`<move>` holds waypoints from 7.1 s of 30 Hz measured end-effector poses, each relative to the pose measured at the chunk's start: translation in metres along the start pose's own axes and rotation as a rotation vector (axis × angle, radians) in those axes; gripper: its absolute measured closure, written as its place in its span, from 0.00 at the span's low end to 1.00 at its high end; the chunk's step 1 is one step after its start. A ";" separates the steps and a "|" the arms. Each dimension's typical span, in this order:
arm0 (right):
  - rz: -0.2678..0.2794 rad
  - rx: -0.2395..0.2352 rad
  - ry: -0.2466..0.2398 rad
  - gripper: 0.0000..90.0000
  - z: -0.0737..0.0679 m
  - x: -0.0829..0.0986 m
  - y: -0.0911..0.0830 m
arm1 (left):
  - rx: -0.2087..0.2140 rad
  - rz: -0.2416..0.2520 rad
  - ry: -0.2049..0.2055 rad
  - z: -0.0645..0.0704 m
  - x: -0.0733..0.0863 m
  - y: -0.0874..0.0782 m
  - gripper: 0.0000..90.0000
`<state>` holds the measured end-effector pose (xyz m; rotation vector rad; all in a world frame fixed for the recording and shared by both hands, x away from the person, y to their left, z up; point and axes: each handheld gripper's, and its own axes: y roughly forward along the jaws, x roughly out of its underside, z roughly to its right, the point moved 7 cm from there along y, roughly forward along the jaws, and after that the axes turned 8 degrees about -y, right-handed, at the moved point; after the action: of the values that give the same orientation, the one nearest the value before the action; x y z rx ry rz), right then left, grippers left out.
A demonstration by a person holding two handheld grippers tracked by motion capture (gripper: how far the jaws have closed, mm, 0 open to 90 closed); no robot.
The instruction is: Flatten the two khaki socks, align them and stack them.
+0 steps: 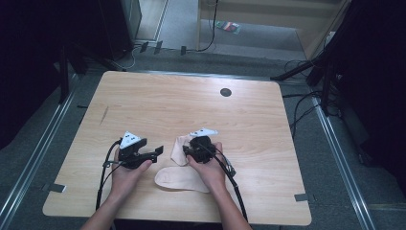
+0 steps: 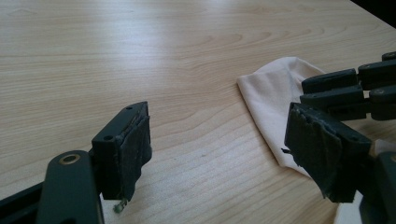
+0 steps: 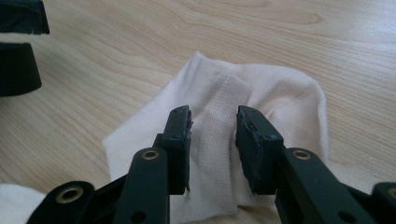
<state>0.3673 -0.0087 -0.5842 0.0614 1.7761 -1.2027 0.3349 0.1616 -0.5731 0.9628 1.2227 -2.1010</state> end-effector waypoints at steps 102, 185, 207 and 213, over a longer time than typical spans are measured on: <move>-0.002 0.170 0.012 0.78 0.070 0.042 -0.041 | -0.037 -0.132 0.062 0.019 -0.015 0.069 0.88; -0.063 0.021 0.018 0.83 -0.001 0.086 -0.097 | 0.079 -0.139 0.055 0.044 0.057 -0.040 0.86; 0.027 -0.059 -0.059 0.92 -0.037 0.072 -0.080 | 0.130 -0.187 0.121 0.059 0.069 -0.028 0.80; -0.023 -0.075 -0.100 0.75 -0.037 0.088 -0.080 | 0.093 -0.197 0.142 0.057 0.071 -0.030 0.73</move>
<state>0.2547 -0.0604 -0.5901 -0.0619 1.7360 -1.1352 0.2512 0.1193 -0.5943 1.0881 1.3488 -2.2923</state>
